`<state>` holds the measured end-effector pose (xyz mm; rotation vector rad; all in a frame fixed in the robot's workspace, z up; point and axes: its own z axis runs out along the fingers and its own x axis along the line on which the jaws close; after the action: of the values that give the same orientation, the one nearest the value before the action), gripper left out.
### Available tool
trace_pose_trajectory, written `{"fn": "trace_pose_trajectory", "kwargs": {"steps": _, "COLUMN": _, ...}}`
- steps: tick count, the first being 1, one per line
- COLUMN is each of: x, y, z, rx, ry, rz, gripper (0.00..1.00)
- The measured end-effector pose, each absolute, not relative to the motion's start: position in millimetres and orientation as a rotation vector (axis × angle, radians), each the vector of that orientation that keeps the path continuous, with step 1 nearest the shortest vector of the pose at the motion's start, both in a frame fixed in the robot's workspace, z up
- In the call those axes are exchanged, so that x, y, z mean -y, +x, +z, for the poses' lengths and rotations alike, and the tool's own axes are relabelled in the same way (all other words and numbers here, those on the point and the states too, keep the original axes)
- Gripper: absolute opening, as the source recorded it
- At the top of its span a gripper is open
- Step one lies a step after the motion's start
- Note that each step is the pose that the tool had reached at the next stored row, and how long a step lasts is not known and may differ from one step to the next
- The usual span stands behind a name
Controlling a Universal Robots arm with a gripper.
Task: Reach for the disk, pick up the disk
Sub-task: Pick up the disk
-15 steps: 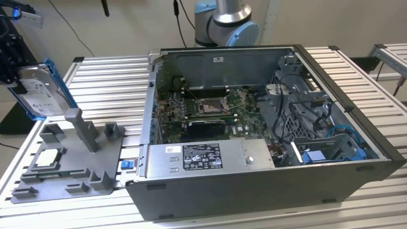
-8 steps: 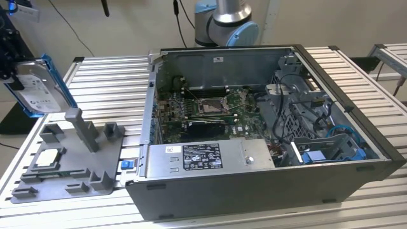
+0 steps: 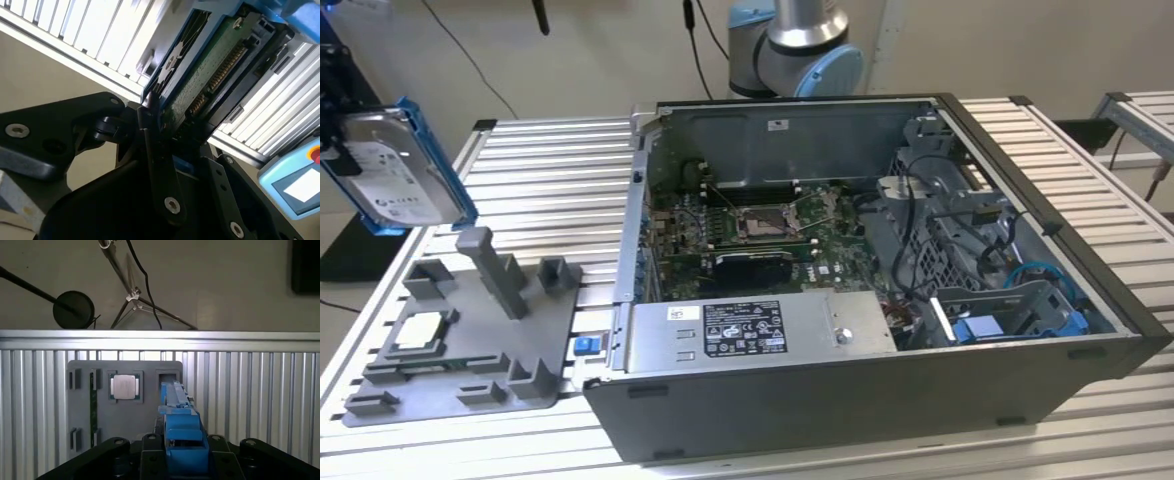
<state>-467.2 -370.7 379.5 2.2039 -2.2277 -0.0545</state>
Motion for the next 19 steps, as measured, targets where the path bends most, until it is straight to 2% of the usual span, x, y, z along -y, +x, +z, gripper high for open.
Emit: {"fn": "trace_pose_trajectory", "kwargs": {"steps": 19, "x": 370.7, "y": -467.2, "z": 435.6, "rx": 2.228, "ry": 2.204, "rz": -0.054, "gripper": 0.00}}
